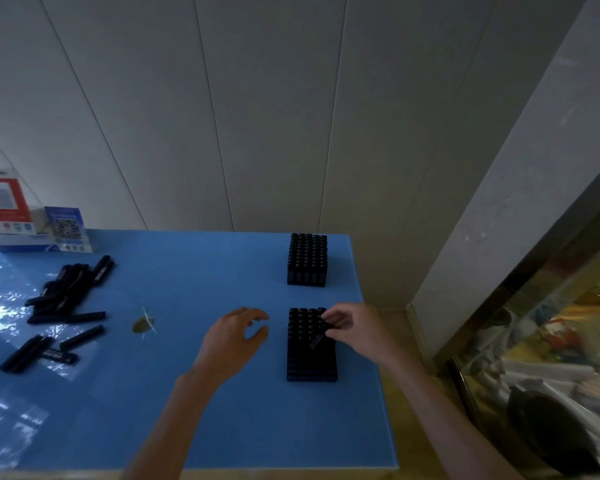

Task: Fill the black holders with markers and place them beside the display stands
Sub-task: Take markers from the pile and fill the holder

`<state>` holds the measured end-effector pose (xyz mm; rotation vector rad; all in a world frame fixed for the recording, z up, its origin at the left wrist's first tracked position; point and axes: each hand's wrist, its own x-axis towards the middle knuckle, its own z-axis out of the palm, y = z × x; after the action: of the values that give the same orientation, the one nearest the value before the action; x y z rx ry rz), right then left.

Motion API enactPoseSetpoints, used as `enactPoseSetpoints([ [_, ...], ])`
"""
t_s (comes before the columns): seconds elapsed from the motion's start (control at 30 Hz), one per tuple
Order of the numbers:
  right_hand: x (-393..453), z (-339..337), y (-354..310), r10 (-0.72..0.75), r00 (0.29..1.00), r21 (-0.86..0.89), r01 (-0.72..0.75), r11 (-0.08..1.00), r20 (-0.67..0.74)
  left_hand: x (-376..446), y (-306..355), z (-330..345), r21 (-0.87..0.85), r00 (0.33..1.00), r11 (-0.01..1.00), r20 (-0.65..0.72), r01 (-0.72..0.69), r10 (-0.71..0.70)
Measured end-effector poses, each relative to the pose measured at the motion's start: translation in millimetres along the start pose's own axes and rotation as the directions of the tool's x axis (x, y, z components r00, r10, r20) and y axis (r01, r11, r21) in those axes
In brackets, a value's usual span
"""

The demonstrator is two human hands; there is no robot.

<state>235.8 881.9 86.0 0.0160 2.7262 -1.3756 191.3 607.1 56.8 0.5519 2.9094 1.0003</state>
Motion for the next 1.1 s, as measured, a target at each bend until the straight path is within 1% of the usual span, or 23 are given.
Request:
enactPoseSetpoints([
  [0.07, -2, -2, 5, -0.004, 1.000, -0.035, 0.004, 0.999, -0.007, 0, -5, -4, -0.002, 1.000, 1.000, -0.022, 0.010, -0.010],
  [0.13, -3, -2, 10, -0.024, 0.999, -0.106, 0.021, 0.994, -0.021, -1, -8, -6, -0.008, 0.999, 1.000, -0.034, 0.025, -0.026],
  [0.2, -5, 1, 17, -0.053, 0.998, -0.187, 0.046, 0.981, -0.034, -2, -11, -7, -0.010, 0.999, 0.999, -0.035, 0.033, -0.033],
  [0.3, -5, 10, 29, -0.091, 0.995, -0.258, 0.076, 0.963, -0.043, -5, -10, -8, -0.031, 0.999, 0.999, -0.029, 0.036, -0.037],
  [0.47, -5, 21, 43, -0.115, 0.993, -0.381, 0.100, 0.919, -0.015, -9, -9, -9, -0.046, 0.997, 0.997, -0.022, 0.069, -0.070],
  [0.67, -3, 24, 50, -0.124, 0.991, -0.385, 0.099, 0.918, -0.040, -16, -10, -7, -0.048, 0.995, 0.994, -0.012, 0.100, -0.101],
  [0.87, -4, 28, 55, -0.142, 0.990, -0.408, 0.126, 0.904, -0.011, -20, -3, -7, -0.044, 0.994, 0.993, -0.009, 0.108, -0.108],
  [0.97, -4, 28, 54, -0.129, 0.992, -0.408, 0.120, 0.905, 0.006, -21, 3, -6, -0.063, 0.993, 0.991, -0.002, 0.117, -0.118],
  [1.1, -6, 22, 50, -0.138, 0.990, -0.409, 0.126, 0.904, 0.002, -23, 13, -9, -0.049, 0.992, 0.991, 0.010, 0.126, -0.126],
])
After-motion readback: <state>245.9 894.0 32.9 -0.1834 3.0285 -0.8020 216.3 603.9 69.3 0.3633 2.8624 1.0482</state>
